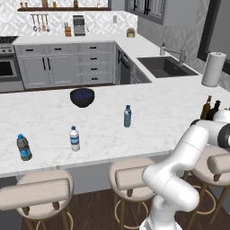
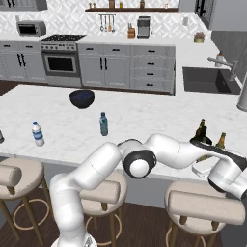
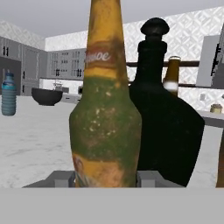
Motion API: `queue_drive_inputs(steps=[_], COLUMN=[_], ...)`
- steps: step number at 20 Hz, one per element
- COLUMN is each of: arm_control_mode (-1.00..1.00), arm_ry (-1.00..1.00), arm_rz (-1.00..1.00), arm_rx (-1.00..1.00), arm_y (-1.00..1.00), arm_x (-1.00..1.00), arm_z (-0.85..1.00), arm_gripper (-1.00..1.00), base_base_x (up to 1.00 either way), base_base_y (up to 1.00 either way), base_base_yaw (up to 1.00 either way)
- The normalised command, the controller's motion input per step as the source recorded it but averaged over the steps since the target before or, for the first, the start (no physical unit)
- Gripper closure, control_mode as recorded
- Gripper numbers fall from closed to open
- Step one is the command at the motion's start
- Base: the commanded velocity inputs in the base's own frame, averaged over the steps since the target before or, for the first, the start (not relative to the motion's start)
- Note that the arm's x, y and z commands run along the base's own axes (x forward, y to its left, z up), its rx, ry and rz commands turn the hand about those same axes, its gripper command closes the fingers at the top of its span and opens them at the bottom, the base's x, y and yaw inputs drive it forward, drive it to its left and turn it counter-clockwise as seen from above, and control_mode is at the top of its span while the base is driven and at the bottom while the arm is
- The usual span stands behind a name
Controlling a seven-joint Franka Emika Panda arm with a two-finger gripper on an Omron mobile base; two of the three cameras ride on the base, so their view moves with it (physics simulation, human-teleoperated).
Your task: Move the plastic bottles in the middle to the plastics group, and the glass bottles in the middle to the glass group.
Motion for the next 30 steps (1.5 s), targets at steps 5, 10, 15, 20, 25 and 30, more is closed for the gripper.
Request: queue_drive_inputs(steps=[5,10,15,20,25,30], arm_control_mode=[-1.00,-1.00,-1.00,-1.00,-1.00,-1.00], arm_ry=[0.00,0.00,0.00,0.00,-0.04,-0.10], arm_rz=[0.00,0.00,0.00,0.00,0.00,0.00], arm_rx=[0.00,0.00,0.00,0.00,0.00,0.02], arm_y=[0.00,0.00,0.00,0.00,0.00,0.00], arm_x=[0.00,0.00,0.00,-0.04,-0.39,-0.60], arm_z=[0.00,0.00,0.00,0.02,0.36,0.78], arm_gripper=[-1.00,-1.00,-1.00,-1.00,-1.00,-1.00], base_base_x=[0.00,0.00,0.00,0.00,0.00,0.00], base_base_y=[0.00,0.00,0.00,0.00,0.00,0.00], base_base_yaw=[0.00,0.00,0.00,0.00,0.00,0.00])
